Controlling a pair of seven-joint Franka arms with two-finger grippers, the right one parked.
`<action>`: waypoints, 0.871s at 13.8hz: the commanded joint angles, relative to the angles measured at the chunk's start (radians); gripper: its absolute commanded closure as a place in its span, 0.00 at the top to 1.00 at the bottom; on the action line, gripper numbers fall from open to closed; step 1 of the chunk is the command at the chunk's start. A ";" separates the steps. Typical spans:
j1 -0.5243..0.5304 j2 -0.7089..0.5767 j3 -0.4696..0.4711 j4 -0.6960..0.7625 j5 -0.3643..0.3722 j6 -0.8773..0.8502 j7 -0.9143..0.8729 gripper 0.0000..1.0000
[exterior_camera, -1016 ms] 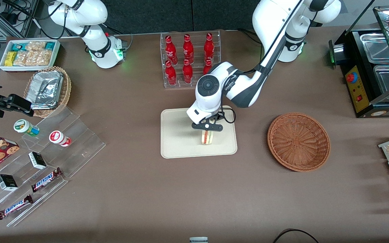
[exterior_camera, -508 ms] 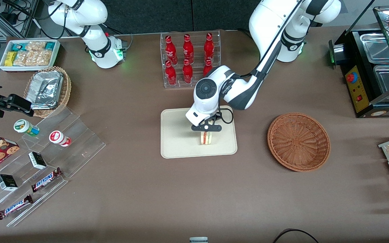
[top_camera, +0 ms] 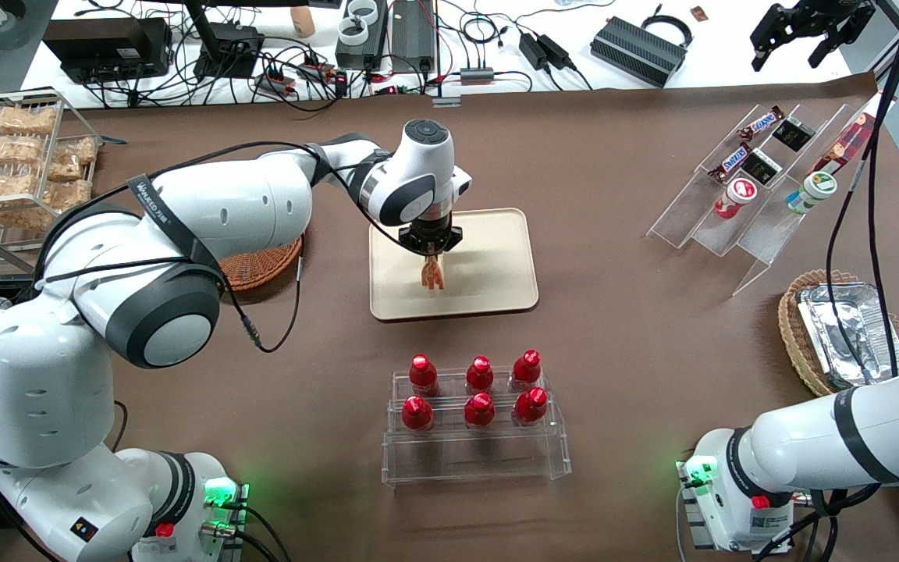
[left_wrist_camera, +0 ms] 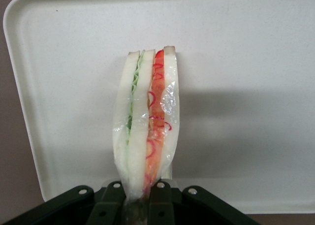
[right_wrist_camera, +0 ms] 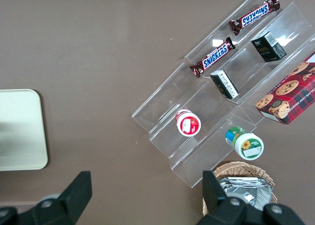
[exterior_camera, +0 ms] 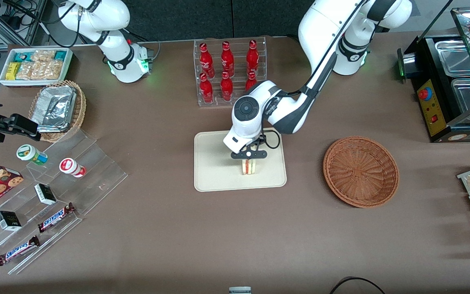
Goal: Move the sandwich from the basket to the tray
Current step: 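Lower the sandwich onto the tray and open the left gripper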
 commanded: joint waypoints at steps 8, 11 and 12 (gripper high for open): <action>-0.026 0.036 0.008 0.013 0.057 0.036 -0.027 1.00; -0.023 0.027 0.010 0.017 0.055 0.032 -0.027 1.00; -0.023 0.021 0.010 0.020 0.055 0.030 -0.027 1.00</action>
